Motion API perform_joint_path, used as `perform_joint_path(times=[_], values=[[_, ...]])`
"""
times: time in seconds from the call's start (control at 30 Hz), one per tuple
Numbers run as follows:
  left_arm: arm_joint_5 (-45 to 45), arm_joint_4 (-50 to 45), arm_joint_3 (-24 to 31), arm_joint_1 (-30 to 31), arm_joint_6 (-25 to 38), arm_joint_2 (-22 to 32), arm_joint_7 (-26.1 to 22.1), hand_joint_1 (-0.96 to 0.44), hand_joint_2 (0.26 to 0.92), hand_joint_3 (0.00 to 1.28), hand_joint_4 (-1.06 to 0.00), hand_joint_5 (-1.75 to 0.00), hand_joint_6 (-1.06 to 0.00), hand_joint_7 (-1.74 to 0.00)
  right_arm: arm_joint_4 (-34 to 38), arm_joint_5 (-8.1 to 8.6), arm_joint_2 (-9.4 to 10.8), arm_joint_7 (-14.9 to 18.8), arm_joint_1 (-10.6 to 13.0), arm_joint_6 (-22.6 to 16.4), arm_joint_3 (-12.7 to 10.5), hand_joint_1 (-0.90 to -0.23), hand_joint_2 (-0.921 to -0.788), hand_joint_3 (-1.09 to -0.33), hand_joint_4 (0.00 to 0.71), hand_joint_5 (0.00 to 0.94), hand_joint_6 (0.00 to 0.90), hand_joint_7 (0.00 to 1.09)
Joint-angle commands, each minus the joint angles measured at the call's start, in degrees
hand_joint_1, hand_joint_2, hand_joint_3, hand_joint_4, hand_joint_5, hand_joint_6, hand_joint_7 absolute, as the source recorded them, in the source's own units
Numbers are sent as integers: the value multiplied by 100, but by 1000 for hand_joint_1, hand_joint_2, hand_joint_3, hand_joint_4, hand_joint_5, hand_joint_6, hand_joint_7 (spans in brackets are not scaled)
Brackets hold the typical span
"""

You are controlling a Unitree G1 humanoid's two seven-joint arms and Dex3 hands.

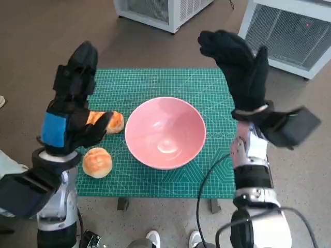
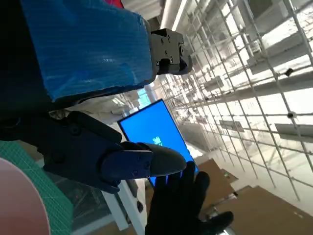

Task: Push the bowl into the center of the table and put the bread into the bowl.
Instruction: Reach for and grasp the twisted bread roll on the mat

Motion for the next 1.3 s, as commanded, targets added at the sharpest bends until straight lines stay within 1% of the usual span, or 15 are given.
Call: perform_joint_path(times=[0.03,0.13,0.27,0.43,0.7,1.07,1.13,1.23,1.3], values=[[-114,226,-38,-227,-207,27,-179,-673,921,407,-41,-1,-4,-397,-477,105,-87,85,345,161,178,-726,-921,-889,194,5,-1,570],[-99,368,-57,-328,-310,31,-248,-667,921,406,-47,-4,-2,-398,-780,154,-119,83,463,244,271,-716,-921,-895,178,1,-1,541],[-62,477,-83,-407,-392,28,-280,-665,921,406,-58,-10,-2,-400,-1081,245,-155,55,573,404,350,-711,-921,-900,169,0,-1,529],[-59,581,-100,-477,-448,35,-304,-664,921,407,-76,-17,-3,-404,-1205,318,-205,5,617,523,373,-711,-921,-899,168,1,-1,525],[-42,726,-124,-593,-548,46,-339,-663,921,407,-82,-17,-5,-411,-1292,272,-254,-134,667,563,386,-716,-921,-895,169,2,-1,531],[-47,825,-124,-739,-480,195,-438,-640,921,410,-82,-14,-1,-417,-1503,172,-252,-369,792,652,454,-717,-921,-898,167,1,-1,533],[30,887,-95,-769,-548,275,-449,-639,921,410,-88,-16,0,-418,-1538,155,-247,-407,807,658,472,-717,-921,-898,167,1,-1,533],[396,1097,2,-833,-789,588,-428,-644,921,401,-96,-19,0,-417,-1583,143,-246,-448,828,675,493,-717,-921,-898,167,1,-1,533],[580,1196,33,-861,-894,738,-399,-647,921,367,-99,-18,0,-413,-1595,138,-248,-470,834,676,510,-718,-921,-898,167,1,-1,533]])
